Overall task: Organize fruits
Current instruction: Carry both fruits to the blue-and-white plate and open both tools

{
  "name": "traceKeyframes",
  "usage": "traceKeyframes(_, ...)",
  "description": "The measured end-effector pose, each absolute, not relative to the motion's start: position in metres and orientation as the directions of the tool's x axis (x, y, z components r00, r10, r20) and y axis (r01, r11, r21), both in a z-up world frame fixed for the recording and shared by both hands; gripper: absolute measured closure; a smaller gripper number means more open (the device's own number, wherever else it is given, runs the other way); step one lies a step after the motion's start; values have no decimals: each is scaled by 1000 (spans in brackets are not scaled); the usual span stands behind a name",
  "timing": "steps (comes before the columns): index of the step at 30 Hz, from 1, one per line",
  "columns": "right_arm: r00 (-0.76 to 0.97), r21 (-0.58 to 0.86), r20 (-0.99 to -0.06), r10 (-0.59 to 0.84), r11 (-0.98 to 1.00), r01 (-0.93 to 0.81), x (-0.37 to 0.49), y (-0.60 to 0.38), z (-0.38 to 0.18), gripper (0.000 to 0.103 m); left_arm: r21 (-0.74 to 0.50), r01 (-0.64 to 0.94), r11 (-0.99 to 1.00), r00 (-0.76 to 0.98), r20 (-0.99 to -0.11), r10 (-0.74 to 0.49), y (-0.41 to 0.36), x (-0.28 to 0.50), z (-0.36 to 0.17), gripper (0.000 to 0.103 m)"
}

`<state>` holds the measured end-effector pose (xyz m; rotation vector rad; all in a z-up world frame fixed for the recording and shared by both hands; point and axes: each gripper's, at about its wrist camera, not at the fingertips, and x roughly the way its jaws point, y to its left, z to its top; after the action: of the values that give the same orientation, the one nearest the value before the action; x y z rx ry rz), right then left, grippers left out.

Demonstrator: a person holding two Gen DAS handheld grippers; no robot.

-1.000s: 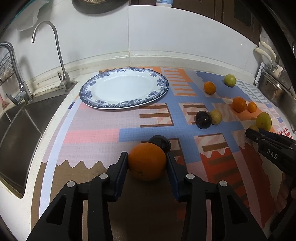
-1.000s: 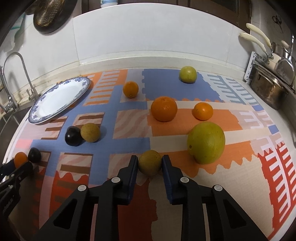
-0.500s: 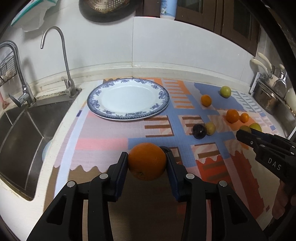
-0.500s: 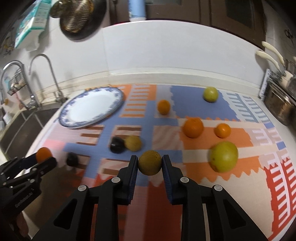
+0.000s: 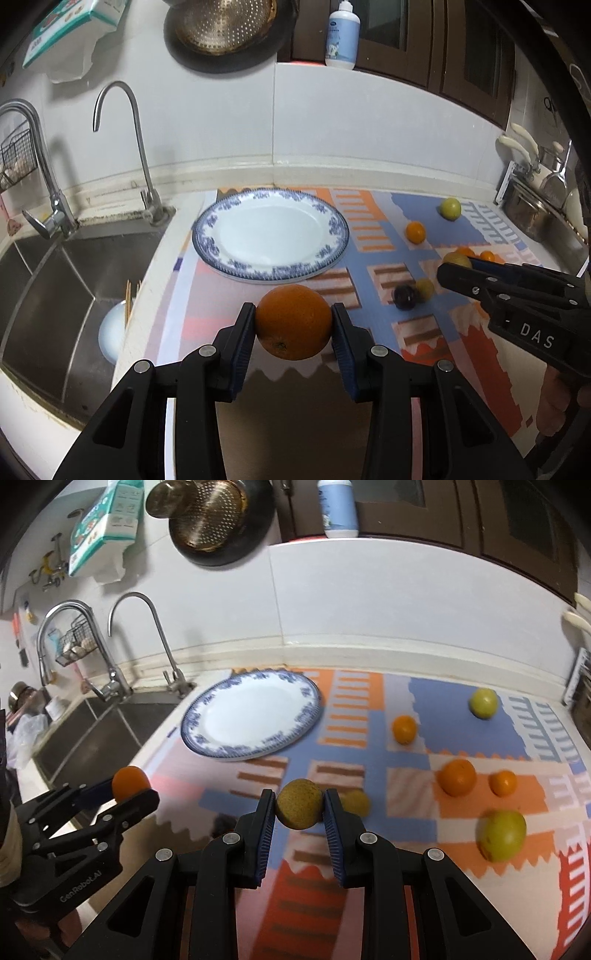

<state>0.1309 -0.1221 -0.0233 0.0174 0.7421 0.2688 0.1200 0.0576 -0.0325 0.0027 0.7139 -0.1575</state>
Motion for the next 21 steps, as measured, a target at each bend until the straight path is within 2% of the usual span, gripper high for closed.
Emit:
traceKeyframes(9, 675, 141, -665, 321, 941, -308, 175, -102, -12, 75, -33, 162, 986, 747, -648, -145, 65, 159, -28, 63)
traceKeyframes(21, 547, 149, -753, 364, 905, -397, 266, -69, -31, 75, -47, 166, 985, 684, -714, -149, 76, 233, -55, 63)
